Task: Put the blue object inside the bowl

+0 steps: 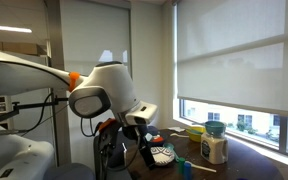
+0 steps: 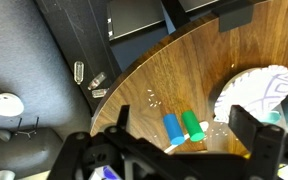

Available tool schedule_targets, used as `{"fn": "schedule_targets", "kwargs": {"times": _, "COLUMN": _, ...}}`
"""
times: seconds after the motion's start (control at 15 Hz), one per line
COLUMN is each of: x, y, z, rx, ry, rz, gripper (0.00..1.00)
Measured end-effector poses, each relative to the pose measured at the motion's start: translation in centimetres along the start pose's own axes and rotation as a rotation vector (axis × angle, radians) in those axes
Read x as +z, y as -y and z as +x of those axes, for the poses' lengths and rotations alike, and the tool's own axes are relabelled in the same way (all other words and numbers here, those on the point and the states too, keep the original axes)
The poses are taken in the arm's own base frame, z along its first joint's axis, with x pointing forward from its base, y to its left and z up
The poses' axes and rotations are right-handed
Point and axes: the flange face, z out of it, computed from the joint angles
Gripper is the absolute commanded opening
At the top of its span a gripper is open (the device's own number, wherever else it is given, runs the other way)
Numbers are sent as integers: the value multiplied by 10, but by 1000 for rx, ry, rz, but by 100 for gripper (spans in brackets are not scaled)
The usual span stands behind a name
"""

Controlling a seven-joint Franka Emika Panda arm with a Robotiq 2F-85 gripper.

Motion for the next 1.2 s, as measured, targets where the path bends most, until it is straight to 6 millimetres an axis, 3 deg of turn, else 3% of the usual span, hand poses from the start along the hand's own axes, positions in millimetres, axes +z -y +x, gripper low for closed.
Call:
{"fn": "schedule_targets", "kwargs": {"times": 0.33, "x": 8, "y": -7, "z": 23, "rx": -151, "ry": -44, "rz": 114, "gripper": 100}}
{"fn": "schedule_targets", "kwargs": {"times": 0.6, "x": 31, "y": -12, "z": 62, "rx": -320, "ry": 83, "rz": 152, "gripper": 100}}
{"fn": "schedule_targets", "kwargs": {"times": 0.87, "x": 46, "y": -13, "z": 104, "rx": -409, "ry": 164, "rz": 65, "gripper": 100}}
{"fn": "schedule_targets", "kwargs": {"times": 1.2, "x": 47, "y": -17, "z": 101, "rx": -399, "ry": 170, "rz": 58, "gripper": 100}}
